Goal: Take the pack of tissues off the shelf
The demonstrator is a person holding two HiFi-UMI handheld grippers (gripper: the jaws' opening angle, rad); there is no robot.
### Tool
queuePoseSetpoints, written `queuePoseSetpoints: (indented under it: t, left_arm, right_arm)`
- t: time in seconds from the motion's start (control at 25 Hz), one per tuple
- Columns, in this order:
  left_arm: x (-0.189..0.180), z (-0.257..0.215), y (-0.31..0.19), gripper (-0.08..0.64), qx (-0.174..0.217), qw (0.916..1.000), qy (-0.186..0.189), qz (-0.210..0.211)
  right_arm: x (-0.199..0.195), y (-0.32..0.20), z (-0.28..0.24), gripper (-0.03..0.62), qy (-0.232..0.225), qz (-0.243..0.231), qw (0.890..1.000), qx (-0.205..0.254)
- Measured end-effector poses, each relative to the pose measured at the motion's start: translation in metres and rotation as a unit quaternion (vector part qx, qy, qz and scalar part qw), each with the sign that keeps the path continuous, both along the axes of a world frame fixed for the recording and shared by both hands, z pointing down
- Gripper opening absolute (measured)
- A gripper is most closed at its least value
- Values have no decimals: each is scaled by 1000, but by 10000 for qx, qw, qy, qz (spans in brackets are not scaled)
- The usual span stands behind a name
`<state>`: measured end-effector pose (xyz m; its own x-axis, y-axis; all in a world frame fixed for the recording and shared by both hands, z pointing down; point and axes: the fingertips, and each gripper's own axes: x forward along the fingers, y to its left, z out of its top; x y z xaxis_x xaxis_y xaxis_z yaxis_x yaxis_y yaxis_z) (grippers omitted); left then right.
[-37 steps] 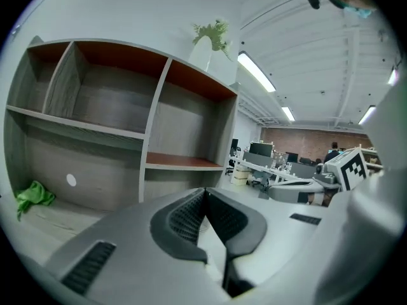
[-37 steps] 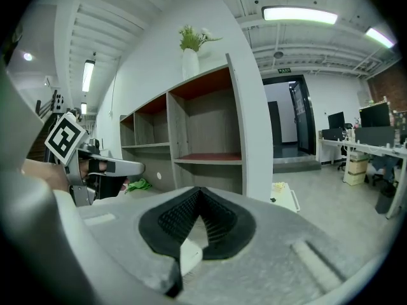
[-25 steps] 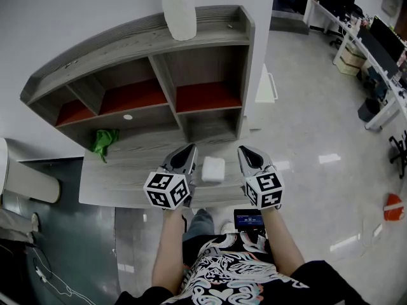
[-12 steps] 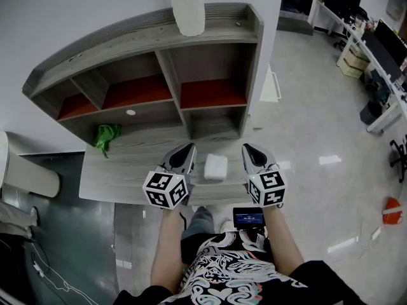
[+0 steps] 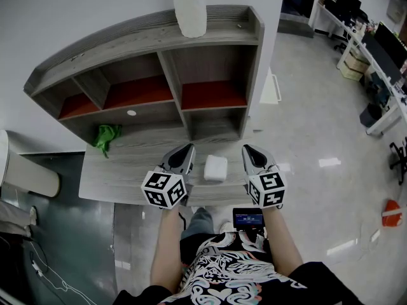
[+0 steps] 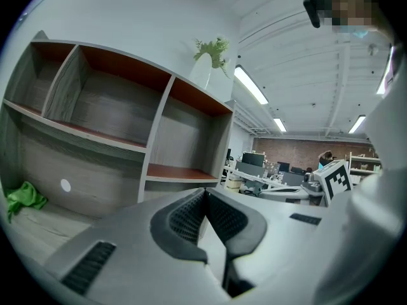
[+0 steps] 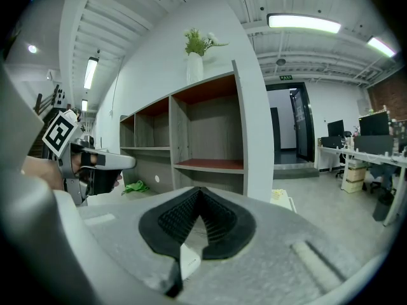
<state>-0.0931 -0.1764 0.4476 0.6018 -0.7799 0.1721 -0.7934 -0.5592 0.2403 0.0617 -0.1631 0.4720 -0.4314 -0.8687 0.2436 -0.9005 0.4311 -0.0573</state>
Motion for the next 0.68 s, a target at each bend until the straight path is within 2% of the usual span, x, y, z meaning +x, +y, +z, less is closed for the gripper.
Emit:
queuePoseSetpoints:
  t: [0.68]
  left_arm:
    - [8,1,9,8,-9,10000,0,87]
  right_arm:
    - [-1,6,3,3,-10,-67,10000,-5]
